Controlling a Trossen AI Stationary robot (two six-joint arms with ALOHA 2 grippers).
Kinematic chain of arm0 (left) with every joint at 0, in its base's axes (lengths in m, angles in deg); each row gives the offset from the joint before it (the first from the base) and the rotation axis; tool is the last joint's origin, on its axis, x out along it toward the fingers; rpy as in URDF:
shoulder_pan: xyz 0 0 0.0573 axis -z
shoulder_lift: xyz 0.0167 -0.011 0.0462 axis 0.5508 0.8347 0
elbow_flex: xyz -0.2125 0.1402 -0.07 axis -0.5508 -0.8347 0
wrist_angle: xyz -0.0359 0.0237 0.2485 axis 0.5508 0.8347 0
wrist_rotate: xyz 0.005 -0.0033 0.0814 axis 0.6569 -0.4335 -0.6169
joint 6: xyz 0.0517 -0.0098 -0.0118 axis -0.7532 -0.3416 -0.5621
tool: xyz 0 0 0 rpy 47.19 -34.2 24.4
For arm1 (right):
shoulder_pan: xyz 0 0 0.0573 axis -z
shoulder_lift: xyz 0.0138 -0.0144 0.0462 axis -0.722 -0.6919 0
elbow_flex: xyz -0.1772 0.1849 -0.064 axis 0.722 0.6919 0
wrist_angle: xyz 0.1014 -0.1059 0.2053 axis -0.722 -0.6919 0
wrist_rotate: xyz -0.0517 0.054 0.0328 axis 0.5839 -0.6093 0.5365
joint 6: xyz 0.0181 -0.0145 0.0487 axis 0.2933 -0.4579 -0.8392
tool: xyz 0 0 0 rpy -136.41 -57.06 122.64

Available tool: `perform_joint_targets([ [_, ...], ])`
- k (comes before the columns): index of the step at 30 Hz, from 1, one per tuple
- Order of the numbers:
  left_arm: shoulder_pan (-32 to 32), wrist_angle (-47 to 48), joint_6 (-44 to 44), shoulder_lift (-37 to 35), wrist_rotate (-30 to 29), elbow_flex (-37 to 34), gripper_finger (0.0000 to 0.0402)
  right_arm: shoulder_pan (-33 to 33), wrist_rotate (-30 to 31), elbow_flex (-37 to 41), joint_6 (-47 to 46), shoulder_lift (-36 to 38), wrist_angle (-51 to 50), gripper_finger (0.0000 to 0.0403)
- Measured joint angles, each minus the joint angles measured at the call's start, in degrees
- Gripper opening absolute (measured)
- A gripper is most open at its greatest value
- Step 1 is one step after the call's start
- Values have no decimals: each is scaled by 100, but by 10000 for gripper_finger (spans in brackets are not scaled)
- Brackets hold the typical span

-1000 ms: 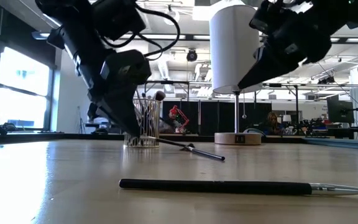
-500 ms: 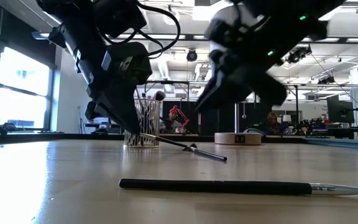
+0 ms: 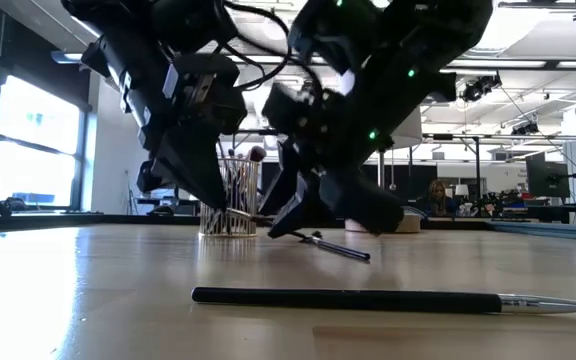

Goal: Put items in baskets/containers
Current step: Put the black eyeshadow brush into the yellow holder

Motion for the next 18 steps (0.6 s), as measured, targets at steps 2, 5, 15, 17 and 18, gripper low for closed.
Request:
perform_joint_targets([
  [2, 0, -2, -2, -2, 123, 63, 0, 39, 165, -10, 230, -48, -40, 153],
  [5, 0, 6, -45, -2, 194, 151, 0, 87, 120, -7, 516, -62, -307, 120],
  [15, -15, 58, -110, -6, 192, 265, 20, 30, 14, -7, -79, -65, -595, 11],
  [17, -15, 55, -110, -7, 149, 266, 35, 25, 12, -7, -273, -63, -607, 10],
  [18, -19, 54, -109, -7, 125, 267, 45, 25, -4, -7, -394, -51, -607, 12],
])
